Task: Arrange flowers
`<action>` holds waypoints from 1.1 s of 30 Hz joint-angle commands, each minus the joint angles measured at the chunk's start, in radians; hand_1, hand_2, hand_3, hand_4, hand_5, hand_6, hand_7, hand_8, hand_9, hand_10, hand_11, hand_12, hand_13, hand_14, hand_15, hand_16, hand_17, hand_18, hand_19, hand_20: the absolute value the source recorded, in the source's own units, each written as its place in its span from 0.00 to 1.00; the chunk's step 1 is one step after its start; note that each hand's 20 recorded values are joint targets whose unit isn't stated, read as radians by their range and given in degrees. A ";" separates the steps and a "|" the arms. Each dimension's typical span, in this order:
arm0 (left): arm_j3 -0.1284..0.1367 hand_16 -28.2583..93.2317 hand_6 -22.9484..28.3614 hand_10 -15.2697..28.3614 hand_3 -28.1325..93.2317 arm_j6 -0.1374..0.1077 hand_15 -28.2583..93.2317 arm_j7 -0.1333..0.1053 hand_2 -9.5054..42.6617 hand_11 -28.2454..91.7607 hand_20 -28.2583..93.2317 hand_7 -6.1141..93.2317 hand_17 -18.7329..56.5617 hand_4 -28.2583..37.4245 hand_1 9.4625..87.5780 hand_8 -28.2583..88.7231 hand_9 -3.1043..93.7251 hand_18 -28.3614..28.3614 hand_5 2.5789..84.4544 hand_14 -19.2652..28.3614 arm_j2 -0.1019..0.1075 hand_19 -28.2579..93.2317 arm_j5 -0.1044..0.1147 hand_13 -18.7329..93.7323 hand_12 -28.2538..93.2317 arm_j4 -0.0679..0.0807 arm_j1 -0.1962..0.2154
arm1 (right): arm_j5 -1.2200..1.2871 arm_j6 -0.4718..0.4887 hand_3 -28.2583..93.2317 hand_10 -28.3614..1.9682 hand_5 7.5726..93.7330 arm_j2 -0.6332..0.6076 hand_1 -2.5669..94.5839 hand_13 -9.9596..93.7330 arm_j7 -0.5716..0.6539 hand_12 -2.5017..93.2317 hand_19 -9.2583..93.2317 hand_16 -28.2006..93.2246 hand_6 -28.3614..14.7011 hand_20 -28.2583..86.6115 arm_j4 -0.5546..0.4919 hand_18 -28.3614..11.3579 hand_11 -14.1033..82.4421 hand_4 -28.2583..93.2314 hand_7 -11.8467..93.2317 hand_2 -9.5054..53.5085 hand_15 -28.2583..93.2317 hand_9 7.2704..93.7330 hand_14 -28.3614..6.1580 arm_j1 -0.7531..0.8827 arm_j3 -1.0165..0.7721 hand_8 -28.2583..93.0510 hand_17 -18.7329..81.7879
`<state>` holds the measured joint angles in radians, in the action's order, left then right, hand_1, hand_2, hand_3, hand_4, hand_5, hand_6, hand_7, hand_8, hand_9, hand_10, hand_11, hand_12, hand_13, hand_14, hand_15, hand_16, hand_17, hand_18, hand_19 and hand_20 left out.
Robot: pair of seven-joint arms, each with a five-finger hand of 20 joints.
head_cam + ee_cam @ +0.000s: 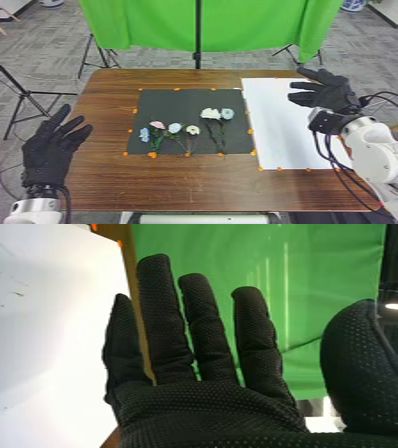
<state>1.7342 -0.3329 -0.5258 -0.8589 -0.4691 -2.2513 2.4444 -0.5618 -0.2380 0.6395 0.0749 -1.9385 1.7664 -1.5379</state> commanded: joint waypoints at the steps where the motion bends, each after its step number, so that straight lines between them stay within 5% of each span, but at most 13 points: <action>1: 0.000 0.15 0.57 0.77 0.86 -0.003 0.69 0.025 0.30 0.45 0.45 0.18 0.15 0.00 0.12 0.17 0.35 0.92 0.37 0.97 -0.014 0.69 -0.006 0.39 0.33 0.001 0.003 | -0.008 0.017 0.91 0.39 0.43 0.006 0.16 0.53 0.021 0.17 0.62 0.33 0.68 0.42 -0.003 0.05 0.33 0.00 0.26 0.33 0.64 0.52 0.27 0.015 -0.020 0.13 0.24; 11: -0.003 0.16 0.58 0.76 0.87 -0.017 0.65 0.012 0.30 0.45 0.42 0.18 0.14 0.00 0.12 0.17 0.34 0.92 0.37 0.94 -0.013 0.66 0.003 0.37 0.33 -0.003 0.009 | -0.003 0.008 0.91 0.38 0.45 0.006 0.16 0.53 0.014 0.17 0.61 0.31 0.67 0.42 -0.003 0.06 0.33 0.00 0.27 0.33 0.63 0.53 0.26 0.022 -0.022 0.13 0.24; 14: -0.012 0.16 0.58 0.76 0.87 0.009 0.66 -0.024 0.30 0.45 0.41 0.19 0.14 0.00 0.12 0.17 0.34 0.92 0.37 0.94 -0.013 0.67 0.059 0.37 0.33 -0.002 0.007 | -0.011 0.009 0.91 0.38 0.45 0.011 0.16 0.53 0.028 0.17 0.61 0.32 0.68 0.42 -0.003 0.06 0.33 0.00 0.27 0.33 0.63 0.53 0.26 0.015 -0.025 0.13 0.24; 16: -0.012 0.16 0.58 0.77 0.87 0.021 0.66 -0.034 0.30 0.45 0.41 0.19 0.14 0.00 0.12 0.17 0.35 0.92 0.37 0.94 -0.012 0.67 0.077 0.37 0.33 -0.001 0.006 | -0.009 0.011 0.91 0.38 0.45 0.014 0.16 0.53 0.029 0.17 0.61 0.32 0.68 0.42 0.000 0.06 0.33 0.00 0.27 0.34 0.63 0.53 0.26 0.009 -0.022 0.12 0.24; 18: -0.009 0.16 0.58 0.77 0.87 0.015 0.67 -0.017 0.30 0.45 0.41 0.19 0.14 0.00 0.12 0.17 0.35 0.92 0.37 0.94 -0.016 0.67 0.053 0.37 0.33 -0.002 0.005 | -0.016 0.009 0.91 0.38 0.45 0.013 0.16 0.53 0.034 0.17 0.61 0.32 0.68 0.42 -0.001 0.06 0.33 0.00 0.27 0.34 0.62 0.53 0.26 0.006 -0.020 0.13 0.24; 33: -0.015 0.16 0.58 0.76 0.87 0.012 0.68 -0.044 0.30 0.46 0.41 0.19 0.13 0.00 0.13 0.17 0.35 0.91 0.37 0.95 0.003 0.68 0.065 0.37 0.33 -0.002 0.015 | -0.001 0.007 0.91 0.38 0.45 0.004 0.16 0.52 0.018 0.17 0.61 0.32 0.68 0.42 0.005 0.06 0.33 0.00 0.27 0.34 0.62 0.53 0.26 -0.014 0.005 0.13 0.24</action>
<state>1.7269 -0.3252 -0.5560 -0.8608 -0.4025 -2.2529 2.4435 -0.5646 -0.2320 0.6498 0.1036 -1.9380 1.7641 -1.5430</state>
